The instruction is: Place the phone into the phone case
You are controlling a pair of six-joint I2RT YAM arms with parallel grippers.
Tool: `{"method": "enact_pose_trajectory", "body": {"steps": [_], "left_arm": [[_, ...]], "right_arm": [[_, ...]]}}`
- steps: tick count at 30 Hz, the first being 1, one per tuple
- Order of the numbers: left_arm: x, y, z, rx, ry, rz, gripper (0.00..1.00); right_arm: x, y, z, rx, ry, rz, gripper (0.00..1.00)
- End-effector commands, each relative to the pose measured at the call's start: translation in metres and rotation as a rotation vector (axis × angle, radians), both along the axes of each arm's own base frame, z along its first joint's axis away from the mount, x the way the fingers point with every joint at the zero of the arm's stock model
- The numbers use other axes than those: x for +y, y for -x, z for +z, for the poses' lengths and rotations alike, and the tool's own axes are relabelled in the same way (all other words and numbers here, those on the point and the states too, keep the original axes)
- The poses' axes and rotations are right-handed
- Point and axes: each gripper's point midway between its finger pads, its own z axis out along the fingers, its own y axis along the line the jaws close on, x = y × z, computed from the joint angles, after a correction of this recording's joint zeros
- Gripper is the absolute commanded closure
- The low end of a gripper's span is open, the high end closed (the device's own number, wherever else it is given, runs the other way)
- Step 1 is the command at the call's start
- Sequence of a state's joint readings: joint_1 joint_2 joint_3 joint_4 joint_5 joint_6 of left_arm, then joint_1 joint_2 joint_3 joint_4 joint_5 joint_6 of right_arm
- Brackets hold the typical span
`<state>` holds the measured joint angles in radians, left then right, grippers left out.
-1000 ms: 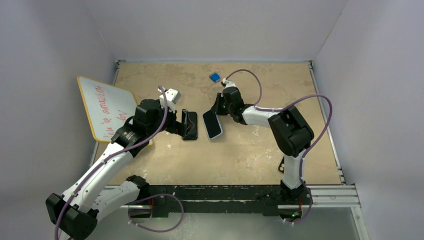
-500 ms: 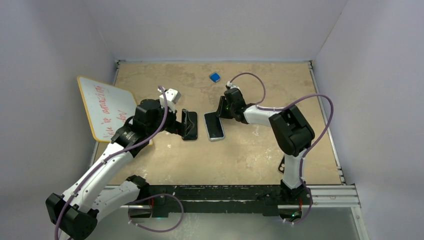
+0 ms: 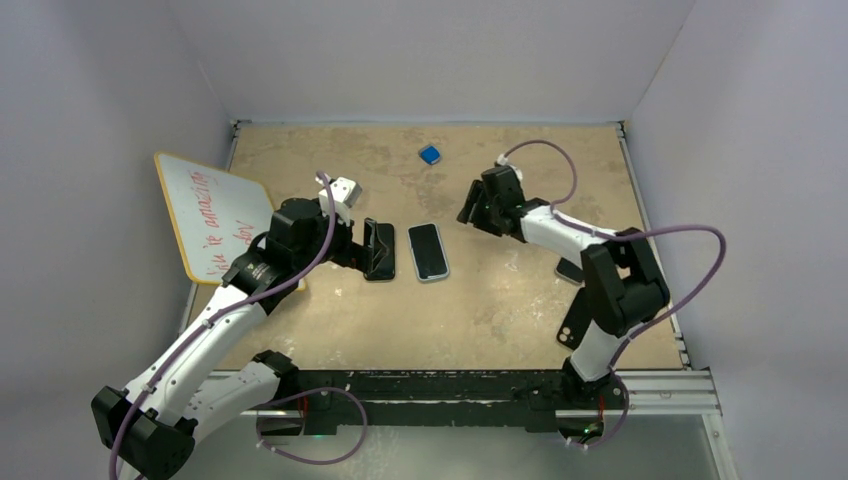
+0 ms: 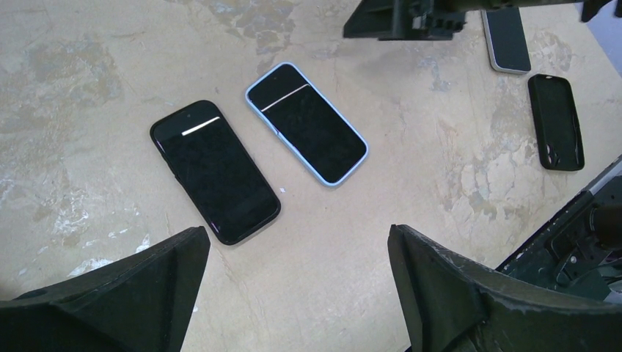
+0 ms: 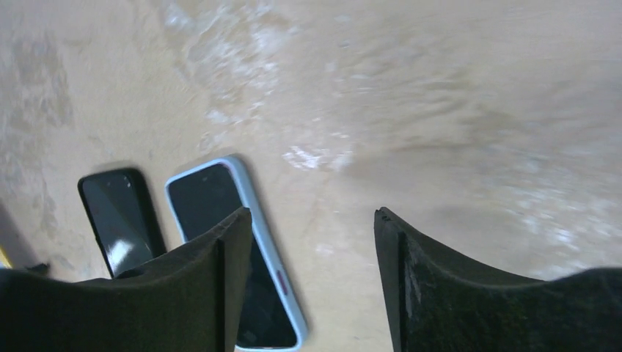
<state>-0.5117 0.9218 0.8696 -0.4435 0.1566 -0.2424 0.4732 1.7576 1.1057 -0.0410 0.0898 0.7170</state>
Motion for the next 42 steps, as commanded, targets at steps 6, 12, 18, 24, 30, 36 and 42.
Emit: {"method": "enact_pose_trajectory", "body": {"steps": [6, 12, 18, 24, 30, 36, 42], "left_arm": [[-0.004, -0.001, 0.016, -0.039, 0.030, -0.017, 0.01], [-0.004, 0.000, 0.017, -0.045, 0.032, -0.020, 0.01], [-0.004, 0.000, 0.019, -0.051, 0.037, -0.022, 0.01], [-0.005, 0.001, 0.020, -0.056, 0.040, -0.026, 0.01], [-0.006, 0.004, 0.021, -0.053, 0.049, -0.041, 0.01], [-0.007, 0.004, 0.023, -0.063, 0.056, -0.045, 0.01], [-0.008, 0.005, 0.022, -0.057, 0.054, -0.055, 0.01]], "right_arm": [[-0.122, 0.038, 0.011, 0.104, 0.104, -0.347, 0.08], [-0.174, 0.072, 0.018, 0.146, 0.132, -0.570, 0.01], [-0.219, 0.121, 0.010, 0.352, 0.309, -0.777, 0.02], [-0.225, 0.115, -0.003, 0.298, 0.283, -0.675, 0.09], [-0.241, 0.123, 0.010, 0.278, 0.311, -0.710, 0.01], [-0.249, 0.161, -0.010, 0.423, 0.332, -0.797, 0.17], [-0.249, 0.170, -0.023, 0.427, 0.319, -0.821, 0.52]]}}
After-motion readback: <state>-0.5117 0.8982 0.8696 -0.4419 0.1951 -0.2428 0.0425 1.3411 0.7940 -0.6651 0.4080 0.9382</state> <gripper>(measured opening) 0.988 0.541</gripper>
